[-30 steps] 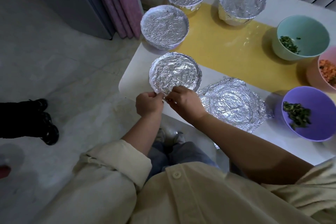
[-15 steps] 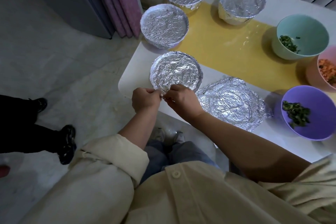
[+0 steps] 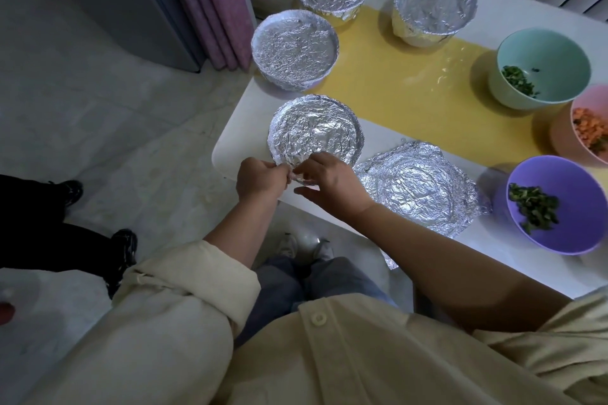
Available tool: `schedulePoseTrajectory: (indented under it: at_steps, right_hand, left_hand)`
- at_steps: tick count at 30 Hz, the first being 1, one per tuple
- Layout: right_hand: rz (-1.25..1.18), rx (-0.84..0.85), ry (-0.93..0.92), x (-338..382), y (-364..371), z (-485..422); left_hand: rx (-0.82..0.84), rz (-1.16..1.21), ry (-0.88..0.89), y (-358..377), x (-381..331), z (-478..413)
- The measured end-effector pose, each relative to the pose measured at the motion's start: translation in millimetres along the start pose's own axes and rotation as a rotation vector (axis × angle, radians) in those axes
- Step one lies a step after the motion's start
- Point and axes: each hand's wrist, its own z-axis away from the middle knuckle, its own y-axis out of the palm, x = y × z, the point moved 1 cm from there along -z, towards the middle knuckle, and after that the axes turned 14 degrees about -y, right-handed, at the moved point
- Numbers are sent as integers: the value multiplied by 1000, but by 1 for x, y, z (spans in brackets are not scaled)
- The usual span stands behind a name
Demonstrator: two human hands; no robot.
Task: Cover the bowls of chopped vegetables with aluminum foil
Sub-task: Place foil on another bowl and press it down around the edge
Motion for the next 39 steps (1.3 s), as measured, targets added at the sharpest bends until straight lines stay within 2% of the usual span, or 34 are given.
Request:
schedulePoseTrajectory:
  at_steps: [8, 13, 24, 30, 34, 39]
  right_hand:
    - [37, -31, -84, -7, -8, 11]
    - [68, -15, -79, -2, -2, 4]
    - [122, 28, -60, 1, -3, 0]
    - [134, 4, -58, 2, 3, -3]
    - [154, -28, -74, 6, 13, -5]
    - [43, -52, -94, 6, 9, -5]
  left_hand:
    - [0, 31, -4, -7, -2, -3]
    - [82, 28, -38, 7, 12, 2]
    - [72, -15, -18, 7, 9, -2]
    - [335, 252, -221, 13, -1, 16]
    - [267, 180, -156, 13, -2, 14]
    - [214, 48, -88, 7, -5, 8]
